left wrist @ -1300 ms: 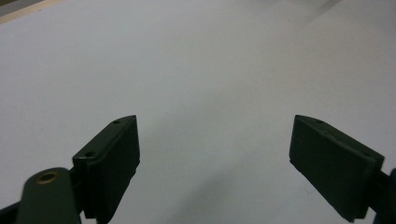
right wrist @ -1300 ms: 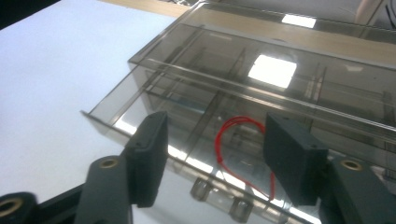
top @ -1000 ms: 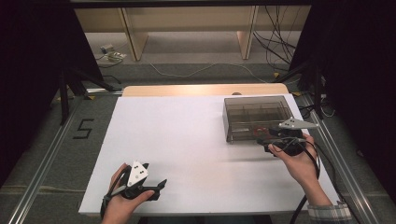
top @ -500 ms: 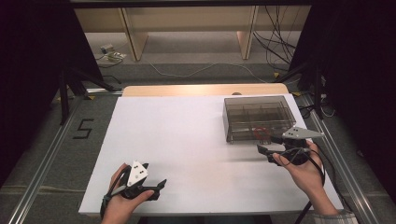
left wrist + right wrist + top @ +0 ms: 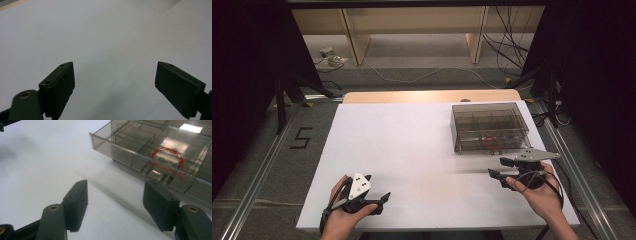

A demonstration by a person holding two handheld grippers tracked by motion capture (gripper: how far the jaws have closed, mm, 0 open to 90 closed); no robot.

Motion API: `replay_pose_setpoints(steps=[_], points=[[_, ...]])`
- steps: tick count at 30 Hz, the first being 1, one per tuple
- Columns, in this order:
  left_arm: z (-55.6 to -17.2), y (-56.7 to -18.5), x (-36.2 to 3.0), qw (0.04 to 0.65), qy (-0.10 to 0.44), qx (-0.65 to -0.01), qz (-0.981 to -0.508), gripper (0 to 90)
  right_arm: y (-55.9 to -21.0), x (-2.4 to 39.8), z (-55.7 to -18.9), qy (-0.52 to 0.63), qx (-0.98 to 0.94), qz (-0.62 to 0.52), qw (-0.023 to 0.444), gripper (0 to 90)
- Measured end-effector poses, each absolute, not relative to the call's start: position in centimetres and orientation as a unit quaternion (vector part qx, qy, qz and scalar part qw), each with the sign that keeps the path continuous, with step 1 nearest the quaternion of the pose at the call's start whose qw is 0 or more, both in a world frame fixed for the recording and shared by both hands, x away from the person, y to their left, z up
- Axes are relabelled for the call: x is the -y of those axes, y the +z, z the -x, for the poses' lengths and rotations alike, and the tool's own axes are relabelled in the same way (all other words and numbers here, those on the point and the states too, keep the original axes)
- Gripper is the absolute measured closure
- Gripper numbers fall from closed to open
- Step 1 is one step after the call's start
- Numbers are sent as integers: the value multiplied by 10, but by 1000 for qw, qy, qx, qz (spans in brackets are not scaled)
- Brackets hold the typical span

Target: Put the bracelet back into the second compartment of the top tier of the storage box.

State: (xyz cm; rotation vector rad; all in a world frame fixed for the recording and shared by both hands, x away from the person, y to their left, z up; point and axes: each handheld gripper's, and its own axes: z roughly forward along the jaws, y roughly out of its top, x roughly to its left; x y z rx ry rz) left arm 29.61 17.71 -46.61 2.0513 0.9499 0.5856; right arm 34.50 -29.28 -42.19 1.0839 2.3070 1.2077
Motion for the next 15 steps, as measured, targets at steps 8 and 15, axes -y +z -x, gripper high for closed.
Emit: replay_pose_setpoints(steps=[8, 15], points=[[-296, -466, -177, 394, 230, -373, -808, 161, -428, 291, -342, 415, -813, -381, 147, 381], [-295, -465, -172, 404, 221, -371, -806, 161, -434, 293, -339, 411, -814, -386, 139, 371]])
